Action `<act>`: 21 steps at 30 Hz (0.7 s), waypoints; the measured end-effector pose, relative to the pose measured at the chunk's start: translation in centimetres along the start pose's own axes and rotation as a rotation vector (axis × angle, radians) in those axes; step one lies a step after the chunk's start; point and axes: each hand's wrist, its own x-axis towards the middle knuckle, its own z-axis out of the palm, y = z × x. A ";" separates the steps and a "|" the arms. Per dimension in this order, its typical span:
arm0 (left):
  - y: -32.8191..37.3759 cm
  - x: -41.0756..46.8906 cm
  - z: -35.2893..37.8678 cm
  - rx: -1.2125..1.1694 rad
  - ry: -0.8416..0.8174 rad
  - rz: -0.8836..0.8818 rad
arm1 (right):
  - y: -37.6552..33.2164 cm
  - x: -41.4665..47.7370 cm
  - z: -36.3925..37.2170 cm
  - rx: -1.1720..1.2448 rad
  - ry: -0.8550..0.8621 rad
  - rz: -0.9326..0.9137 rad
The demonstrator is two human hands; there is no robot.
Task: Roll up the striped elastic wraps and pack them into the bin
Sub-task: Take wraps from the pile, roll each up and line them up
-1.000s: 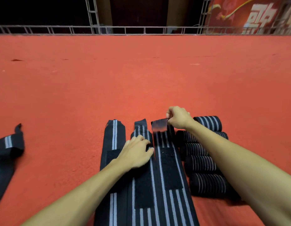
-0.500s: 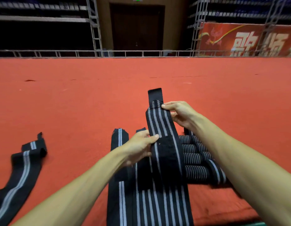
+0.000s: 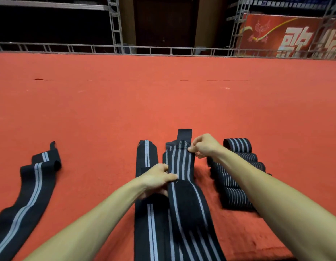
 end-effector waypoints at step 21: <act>-3.3 14.9 -3.2 0.472 0.716 0.306 | 4.3 9.1 6.9 -0.003 0.180 0.045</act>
